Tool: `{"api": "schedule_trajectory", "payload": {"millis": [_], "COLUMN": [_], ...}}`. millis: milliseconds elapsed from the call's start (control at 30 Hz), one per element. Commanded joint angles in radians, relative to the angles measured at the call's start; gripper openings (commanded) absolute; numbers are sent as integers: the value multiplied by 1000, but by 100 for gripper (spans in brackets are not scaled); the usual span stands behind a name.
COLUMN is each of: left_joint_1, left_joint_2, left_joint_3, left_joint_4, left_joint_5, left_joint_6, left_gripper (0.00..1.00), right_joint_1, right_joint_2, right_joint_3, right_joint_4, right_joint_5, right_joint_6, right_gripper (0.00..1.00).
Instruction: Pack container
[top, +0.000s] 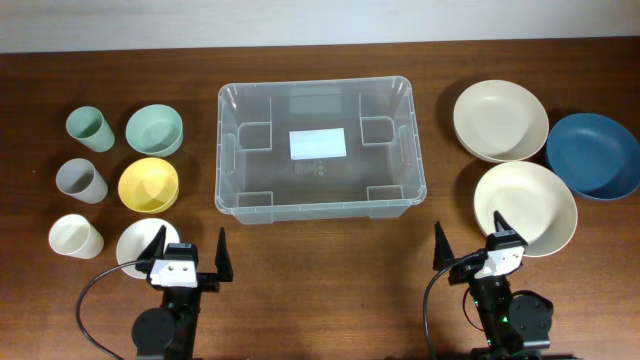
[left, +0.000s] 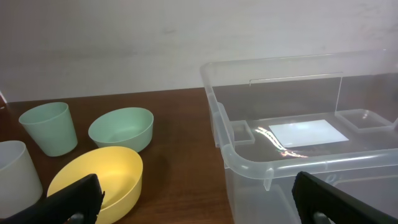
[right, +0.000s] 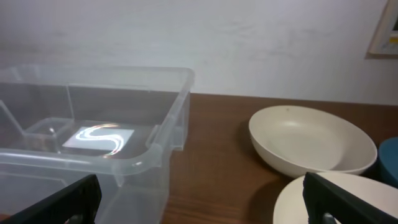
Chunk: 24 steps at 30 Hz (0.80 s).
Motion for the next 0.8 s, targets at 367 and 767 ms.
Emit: {"api": "schedule_trajectory", "payload": {"millis": [367,767], "left_joint_1": [6,6], "left_joint_2": [-7,-7], "left_joint_3": [-3,-3], "left_joint_4": [-8,-8], "left_joint_5": [-3,-3], "left_joint_6": [-6,-6], "left_gripper": [99,99], "right_joint_1": [10,-31], "right_joint_2": [373,776], "right_joint_3": [748,1027], "right_joint_4": [-514,-848], "right_joint_5": [198,356], "right_joint_6": [18,469], "right_gripper": [99,99]}}
